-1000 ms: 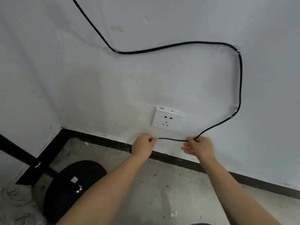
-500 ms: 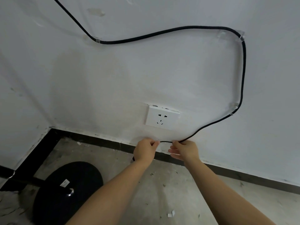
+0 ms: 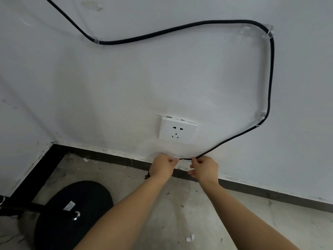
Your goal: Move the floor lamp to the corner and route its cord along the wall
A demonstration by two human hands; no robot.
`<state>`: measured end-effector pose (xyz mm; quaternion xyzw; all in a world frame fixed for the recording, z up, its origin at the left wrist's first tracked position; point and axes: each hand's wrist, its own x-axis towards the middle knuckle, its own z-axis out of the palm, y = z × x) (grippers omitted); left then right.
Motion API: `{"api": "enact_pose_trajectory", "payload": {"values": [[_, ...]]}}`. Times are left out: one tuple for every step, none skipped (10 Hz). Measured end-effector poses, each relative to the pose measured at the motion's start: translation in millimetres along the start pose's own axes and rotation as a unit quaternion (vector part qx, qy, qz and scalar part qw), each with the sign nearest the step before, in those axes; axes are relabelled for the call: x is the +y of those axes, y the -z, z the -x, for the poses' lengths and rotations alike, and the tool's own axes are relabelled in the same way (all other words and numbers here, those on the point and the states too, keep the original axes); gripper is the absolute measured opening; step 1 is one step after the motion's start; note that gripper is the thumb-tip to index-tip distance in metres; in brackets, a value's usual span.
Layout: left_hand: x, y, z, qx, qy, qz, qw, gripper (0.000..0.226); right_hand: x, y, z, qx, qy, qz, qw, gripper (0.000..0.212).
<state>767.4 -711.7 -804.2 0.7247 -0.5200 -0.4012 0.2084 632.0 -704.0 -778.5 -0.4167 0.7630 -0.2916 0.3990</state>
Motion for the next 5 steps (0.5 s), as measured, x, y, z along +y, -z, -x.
{"api": "enact_pose_trajectory", "payload": {"values": [[-1.4,0.3,-2.5,-0.033,0.002,0.003,0.999,0.041,0.6,-0.1,-2.1,-0.005,-0.011,-0.016,1.000,0.024],[-7.0,-4.4,-2.5,-0.029,-0.009,0.020,0.999,0.044,0.8,0.4,-3.5,-0.021,-0.034,-0.063,0.997,0.020],[-7.3,-3.2,0.5,-0.048,-0.018,0.035,0.998,0.038,0.3,5.8,-3.1,-0.042,-0.060,-0.104,0.992,0.015],[-9.0,7.7,1.5,-0.094,-0.044,0.020,0.994,0.032,2.7,10.8,-5.1,-0.075,-0.074,-0.153,0.983,0.017],[-7.7,31.5,7.0,-0.119,-0.034,0.002,0.992,0.035,-0.9,26.9,7.1,-0.119,-0.070,-0.114,0.984,0.025]]}}
